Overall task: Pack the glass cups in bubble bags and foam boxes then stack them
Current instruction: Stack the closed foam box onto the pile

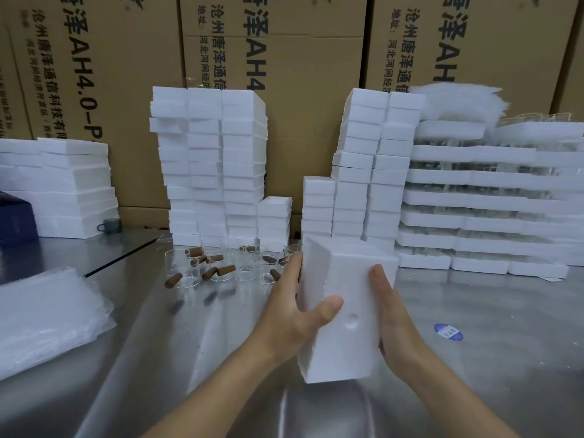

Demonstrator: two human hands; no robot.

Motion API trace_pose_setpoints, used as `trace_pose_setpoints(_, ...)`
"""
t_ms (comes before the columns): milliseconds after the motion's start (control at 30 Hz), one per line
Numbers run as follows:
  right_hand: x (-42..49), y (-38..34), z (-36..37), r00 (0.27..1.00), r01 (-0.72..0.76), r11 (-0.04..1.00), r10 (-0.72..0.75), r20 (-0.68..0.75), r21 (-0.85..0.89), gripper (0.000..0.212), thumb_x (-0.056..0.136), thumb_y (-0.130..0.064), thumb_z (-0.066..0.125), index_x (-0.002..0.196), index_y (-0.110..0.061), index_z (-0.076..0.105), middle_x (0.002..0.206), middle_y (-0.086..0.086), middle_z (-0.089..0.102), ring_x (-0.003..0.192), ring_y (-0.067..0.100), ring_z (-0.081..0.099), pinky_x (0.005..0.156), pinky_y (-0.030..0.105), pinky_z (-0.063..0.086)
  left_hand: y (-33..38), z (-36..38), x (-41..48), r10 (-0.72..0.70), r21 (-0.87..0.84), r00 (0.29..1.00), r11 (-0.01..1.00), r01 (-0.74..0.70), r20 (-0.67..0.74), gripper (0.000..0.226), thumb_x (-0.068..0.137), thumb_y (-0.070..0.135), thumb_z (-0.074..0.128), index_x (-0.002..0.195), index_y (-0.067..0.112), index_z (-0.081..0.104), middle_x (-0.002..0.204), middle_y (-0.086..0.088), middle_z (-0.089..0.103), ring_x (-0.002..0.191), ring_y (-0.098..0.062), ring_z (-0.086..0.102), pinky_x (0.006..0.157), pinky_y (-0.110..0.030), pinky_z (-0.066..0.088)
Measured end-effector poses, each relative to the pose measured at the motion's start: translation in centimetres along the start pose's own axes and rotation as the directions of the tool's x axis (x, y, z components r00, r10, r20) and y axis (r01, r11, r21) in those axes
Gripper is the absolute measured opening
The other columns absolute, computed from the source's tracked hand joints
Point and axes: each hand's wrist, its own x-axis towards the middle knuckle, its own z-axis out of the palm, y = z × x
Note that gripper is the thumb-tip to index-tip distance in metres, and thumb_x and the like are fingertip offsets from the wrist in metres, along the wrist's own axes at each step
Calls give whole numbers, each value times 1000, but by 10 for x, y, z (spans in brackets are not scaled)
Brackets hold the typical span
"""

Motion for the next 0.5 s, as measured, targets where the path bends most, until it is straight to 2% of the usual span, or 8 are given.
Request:
trace_pose_setpoints(67,1,-1,0,996,40,999,-40,-83,2,81,64,-85,73,119,-25,74,112,14,79,99,37,77,76,47,65,0,4,-2,-41,-22,998,999,42,45,71,82,54,83,142,38,50,136,6,69,127,-19,68,100,-43,60)
trace_pose_setpoints(133,0,0,2,990,93,996,-91,-103,14,63,73,-74,71,114,-27,75,108,13,79,94,34,78,67,38,64,0,12,-6,-99,-53,994,993,102,46,75,79,66,85,140,44,46,136,10,68,126,-16,69,101,-43,61)
trace_pose_setpoints(200,-1,2,7,991,100,995,-98,-95,16,48,79,-70,71,109,-32,76,107,11,80,93,33,79,66,35,63,0,21,-10,-114,-52,993,992,112,-33,76,75,72,84,134,43,47,135,4,67,122,-18,71,100,-48,61)
trace_pose_setpoints(233,-1,3,10,991,87,996,-85,-100,11,47,79,-69,70,108,-33,76,107,11,80,93,33,79,66,35,63,0,24,-11,-102,-40,992,994,99,-76,75,75,71,83,133,40,47,134,0,66,120,-19,71,99,-50,61)
trace_pose_setpoints(400,-1,-2,9,990,61,998,-61,-126,-4,74,67,-83,72,118,-29,72,108,10,80,92,34,79,65,37,63,4,31,-12,-50,-70,990,997,41,-135,74,78,61,79,138,35,44,134,-2,66,122,-24,69,101,-57,58)
trace_pose_setpoints(500,-2,-2,8,998,-27,996,32,-59,87,77,63,-85,77,122,-36,72,120,12,77,104,37,76,75,43,64,3,36,-14,-16,-139,991,990,-3,-132,89,81,61,80,153,47,29,147,8,57,131,-23,64,106,-56,56)
